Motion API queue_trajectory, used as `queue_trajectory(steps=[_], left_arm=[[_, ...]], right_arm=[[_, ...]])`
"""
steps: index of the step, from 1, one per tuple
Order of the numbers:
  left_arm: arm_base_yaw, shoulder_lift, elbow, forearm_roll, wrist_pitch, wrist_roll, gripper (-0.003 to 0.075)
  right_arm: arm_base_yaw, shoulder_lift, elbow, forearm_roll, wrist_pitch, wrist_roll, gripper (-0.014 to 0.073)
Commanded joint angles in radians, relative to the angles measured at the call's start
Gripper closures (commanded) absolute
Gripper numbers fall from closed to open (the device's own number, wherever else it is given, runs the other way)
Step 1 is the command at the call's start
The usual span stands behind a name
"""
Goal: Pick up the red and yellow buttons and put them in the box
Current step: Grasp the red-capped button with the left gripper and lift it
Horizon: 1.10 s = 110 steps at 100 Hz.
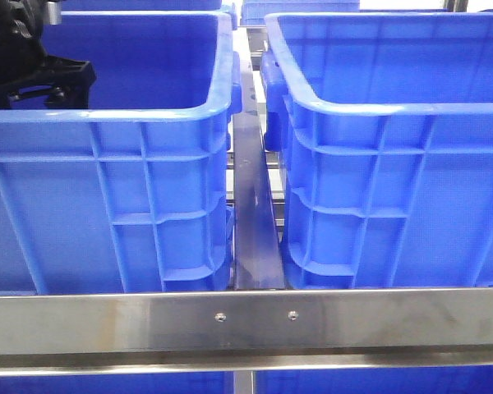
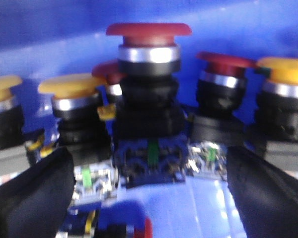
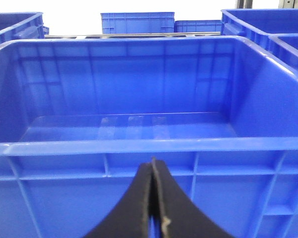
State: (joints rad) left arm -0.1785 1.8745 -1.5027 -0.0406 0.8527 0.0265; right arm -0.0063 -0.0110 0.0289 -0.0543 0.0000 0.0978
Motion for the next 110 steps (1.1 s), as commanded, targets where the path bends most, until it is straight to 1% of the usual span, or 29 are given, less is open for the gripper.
queue_trajectory(steps=[1, 25, 32, 41, 58, 65, 75, 86, 98, 110], left_arm=[[-0.008, -0.045, -0.034, -0.011, -0.066, -0.009, 0.0133], [-0.008, -0.012, -0.034, -0.013, -0.073, -0.009, 0.0133], [-0.008, -0.010, -0.034, -0.013, -0.073, -0.009, 0.0146], [-0.008, -0.010, -0.034, -0.013, -0.077, -0.009, 0.0201], [-0.008, -0.010, -0.034, -0.013, -0.095, -0.009, 0.0395], [-0.008, -0.010, -0.034, -0.013, -0.098, -0.009, 0.0461], [-0.008, -0.010, -0.034, -0.013, -0.106, -0.009, 0.0529], [-0.008, -0.014, -0.034, -0.013, -0.113, -0.009, 0.0559], [-0.008, -0.038, -0.034, -0.013, -0.113, -0.009, 0.0563], [-0.008, -0.079, -0.034, -0.013, -0.086, -0.009, 0.0563]], right_arm=[[-0.002, -0.022, -0.016, -0.011, -0.069, 0.000, 0.0627], [-0.002, -0.022, -0.016, -0.011, -0.069, 0.000, 0.0627], [-0.002, -0.022, -0.016, -0.011, -0.069, 0.000, 0.0627], [-0.002, -0.022, -0.016, -0.011, -0.069, 0.000, 0.0627], [-0.002, -0.022, -0.016, -0.011, -0.069, 0.000, 0.0627], [-0.002, -0.022, -0.016, -0.011, -0.069, 0.000, 0.0627], [-0.002, -0.022, -0.016, -0.011, -0.069, 0.000, 0.0627], [-0.002, -0.022, -0.016, -0.011, -0.069, 0.000, 0.0627], [-0.002, -0.022, -0.016, -0.011, -0.069, 0.000, 0.0627], [-0.002, -0.022, -0.016, -0.011, -0.069, 0.000, 0.0627]])
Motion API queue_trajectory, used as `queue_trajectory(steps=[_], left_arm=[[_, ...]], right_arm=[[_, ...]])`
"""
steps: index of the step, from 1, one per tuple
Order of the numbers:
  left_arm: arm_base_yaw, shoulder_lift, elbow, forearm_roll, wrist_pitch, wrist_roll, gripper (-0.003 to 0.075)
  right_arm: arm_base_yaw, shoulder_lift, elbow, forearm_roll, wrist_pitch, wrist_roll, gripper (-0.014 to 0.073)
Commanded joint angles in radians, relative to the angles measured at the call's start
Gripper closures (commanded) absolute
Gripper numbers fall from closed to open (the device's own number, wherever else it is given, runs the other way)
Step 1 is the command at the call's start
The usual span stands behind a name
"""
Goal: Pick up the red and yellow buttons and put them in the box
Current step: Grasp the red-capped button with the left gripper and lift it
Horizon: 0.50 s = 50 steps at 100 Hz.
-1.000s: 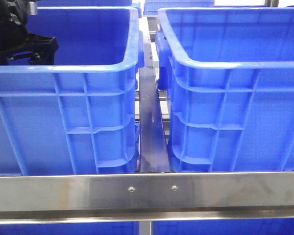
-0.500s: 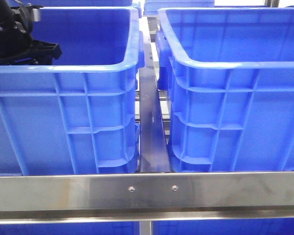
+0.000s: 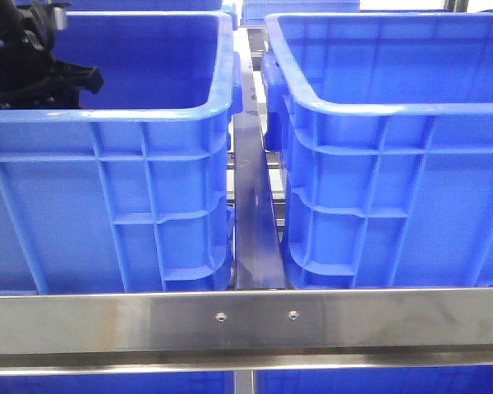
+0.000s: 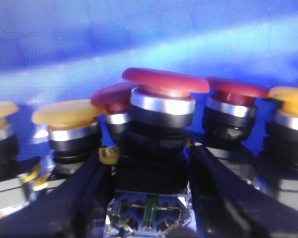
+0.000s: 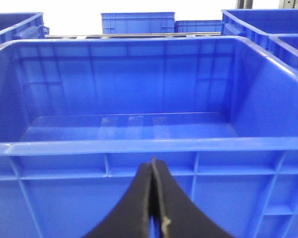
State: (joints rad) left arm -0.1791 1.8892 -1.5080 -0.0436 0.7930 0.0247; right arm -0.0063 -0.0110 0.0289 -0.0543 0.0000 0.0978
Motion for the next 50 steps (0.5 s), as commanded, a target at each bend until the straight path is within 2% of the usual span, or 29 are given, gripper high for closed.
queue_trajectory(steps=[1, 13, 21, 35, 50], left_arm=[[-0.008, -0.096, -0.028, -0.010, -0.022, -0.007, 0.0563], [-0.008, -0.145, -0.027, -0.017, 0.014, 0.008, 0.0563], [-0.008, -0.181, -0.027, -0.065, 0.039, 0.084, 0.0563], [-0.008, -0.237, -0.024, -0.200, 0.067, 0.205, 0.0563], [-0.008, -0.294, -0.014, -0.408, 0.110, 0.396, 0.0563]], right_arm=[[-0.002, -0.022, -0.016, -0.011, -0.069, 0.000, 0.0627], [-0.002, -0.022, -0.016, -0.011, -0.069, 0.000, 0.0627], [-0.002, -0.022, -0.016, -0.011, -0.069, 0.000, 0.0627], [-0.002, -0.022, -0.016, -0.011, -0.069, 0.000, 0.0627], [-0.002, -0.022, -0.016, -0.011, -0.069, 0.000, 0.0627]])
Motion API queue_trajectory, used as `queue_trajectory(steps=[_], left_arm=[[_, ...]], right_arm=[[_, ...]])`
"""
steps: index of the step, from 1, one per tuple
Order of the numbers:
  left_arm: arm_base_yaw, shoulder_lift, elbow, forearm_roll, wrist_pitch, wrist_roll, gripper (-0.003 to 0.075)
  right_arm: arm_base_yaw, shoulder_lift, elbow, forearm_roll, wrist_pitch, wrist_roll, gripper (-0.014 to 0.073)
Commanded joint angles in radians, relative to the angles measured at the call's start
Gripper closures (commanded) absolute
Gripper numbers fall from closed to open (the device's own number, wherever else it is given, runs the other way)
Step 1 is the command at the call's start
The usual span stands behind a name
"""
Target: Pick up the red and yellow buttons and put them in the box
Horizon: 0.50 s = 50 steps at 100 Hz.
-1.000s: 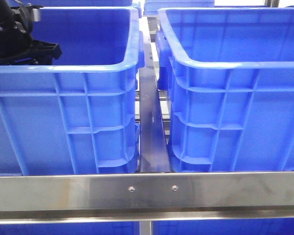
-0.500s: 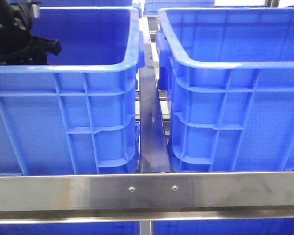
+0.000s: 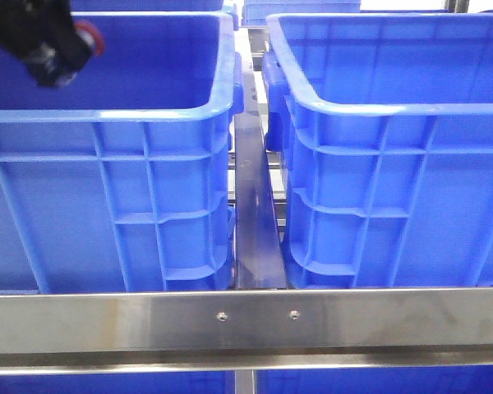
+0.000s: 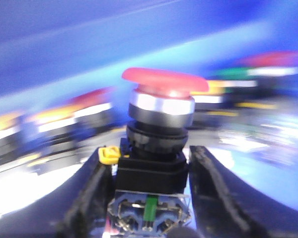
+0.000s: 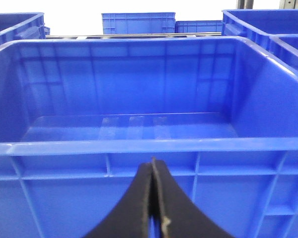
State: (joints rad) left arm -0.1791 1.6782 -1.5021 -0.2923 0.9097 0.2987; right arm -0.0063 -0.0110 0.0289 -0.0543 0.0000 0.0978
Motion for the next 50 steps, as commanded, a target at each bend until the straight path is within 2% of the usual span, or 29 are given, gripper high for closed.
queue_trajectory(steps=[1, 30, 50], left_arm=[[-0.008, -0.085, -0.020, -0.169, -0.004, 0.132, 0.0563], [-0.084, -0.126, -0.018, -0.482, 0.170, 0.398, 0.0563], [-0.192, -0.126, -0.018, -0.529, 0.220, 0.460, 0.0563]], right_arm=[[-0.002, -0.022, -0.016, -0.011, -0.069, 0.000, 0.0627], [-0.002, -0.022, -0.016, -0.011, -0.069, 0.000, 0.0627], [-0.002, -0.022, -0.016, -0.011, -0.069, 0.000, 0.0627]])
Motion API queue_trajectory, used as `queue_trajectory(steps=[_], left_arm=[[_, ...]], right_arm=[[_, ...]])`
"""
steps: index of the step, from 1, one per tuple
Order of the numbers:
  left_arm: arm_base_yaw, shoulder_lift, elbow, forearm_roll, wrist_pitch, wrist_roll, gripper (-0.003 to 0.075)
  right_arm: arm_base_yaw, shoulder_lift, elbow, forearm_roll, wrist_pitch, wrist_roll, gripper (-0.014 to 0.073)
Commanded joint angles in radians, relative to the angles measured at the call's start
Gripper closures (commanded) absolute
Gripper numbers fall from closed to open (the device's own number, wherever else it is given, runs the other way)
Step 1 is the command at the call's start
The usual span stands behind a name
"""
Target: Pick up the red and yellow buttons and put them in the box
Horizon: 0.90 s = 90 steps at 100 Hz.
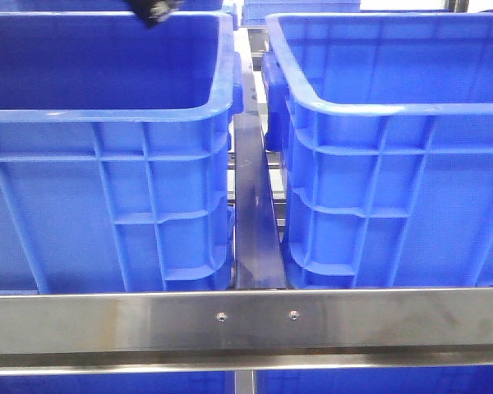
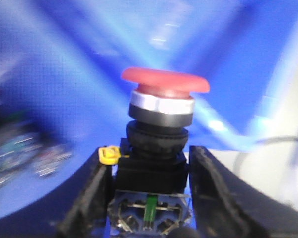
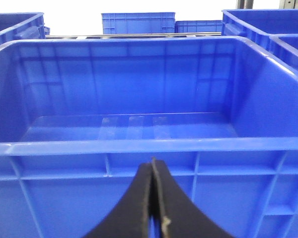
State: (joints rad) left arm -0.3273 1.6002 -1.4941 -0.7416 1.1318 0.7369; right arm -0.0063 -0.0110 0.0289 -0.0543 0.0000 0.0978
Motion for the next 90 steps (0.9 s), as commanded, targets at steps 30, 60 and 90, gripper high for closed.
queue_trajectory(steps=[30, 60, 90], left_arm=[[-0.150, -0.048, -0.026, -0.086, 0.001, 0.021, 0.0563], [-0.153, -0.048, -0.026, -0.088, 0.006, 0.021, 0.0563], [-0.153, -0.048, -0.026, -0.088, 0.063, 0.021, 0.0563]], right_arm=[[-0.002, -0.022, -0.016, -0.011, -0.069, 0.000, 0.0627], [-0.003, -0.022, -0.016, -0.011, -0.071, 0.000, 0.0627], [-0.003, -0.022, -0.017, -0.011, -0.130, 0.000, 0.0627]])
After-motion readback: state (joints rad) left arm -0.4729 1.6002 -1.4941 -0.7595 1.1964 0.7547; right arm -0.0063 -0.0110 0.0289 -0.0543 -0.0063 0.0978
